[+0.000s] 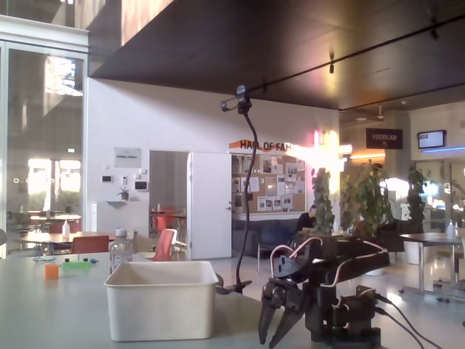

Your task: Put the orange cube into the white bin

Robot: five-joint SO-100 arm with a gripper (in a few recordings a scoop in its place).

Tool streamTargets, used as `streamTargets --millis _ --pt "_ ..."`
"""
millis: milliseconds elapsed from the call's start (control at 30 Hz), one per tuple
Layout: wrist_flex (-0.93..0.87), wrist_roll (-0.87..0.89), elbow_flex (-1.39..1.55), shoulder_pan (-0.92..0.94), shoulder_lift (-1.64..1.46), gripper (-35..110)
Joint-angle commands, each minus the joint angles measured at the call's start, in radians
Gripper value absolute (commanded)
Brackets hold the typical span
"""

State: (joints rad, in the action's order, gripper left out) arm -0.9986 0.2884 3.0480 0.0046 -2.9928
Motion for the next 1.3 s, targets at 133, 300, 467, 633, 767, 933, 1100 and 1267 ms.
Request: streamTargets --millis 133,300,467,633,767,933,1100,1267 --pt "0.014 -0.008 -0.052 -0.014 -0.005 8" --pt "0.025 -0.009 -0.158 -0.014 -0.005 8" --pt "0.049 -0.002 -0.249 -0.015 -0.005 8" --pt "0.147 0.002 -0.356 -0.015 -0.002 8" --pt "0.253 -0.009 -0.422 -0.021 0.012 8" --pt "0.268 -0.009 -0.499 -0.143 0.097 8" --pt "0.264 -0.009 -0.638 -0.279 0.388 8" --pt "0.216 -0.038 -0.816 -0.396 0.667 9"
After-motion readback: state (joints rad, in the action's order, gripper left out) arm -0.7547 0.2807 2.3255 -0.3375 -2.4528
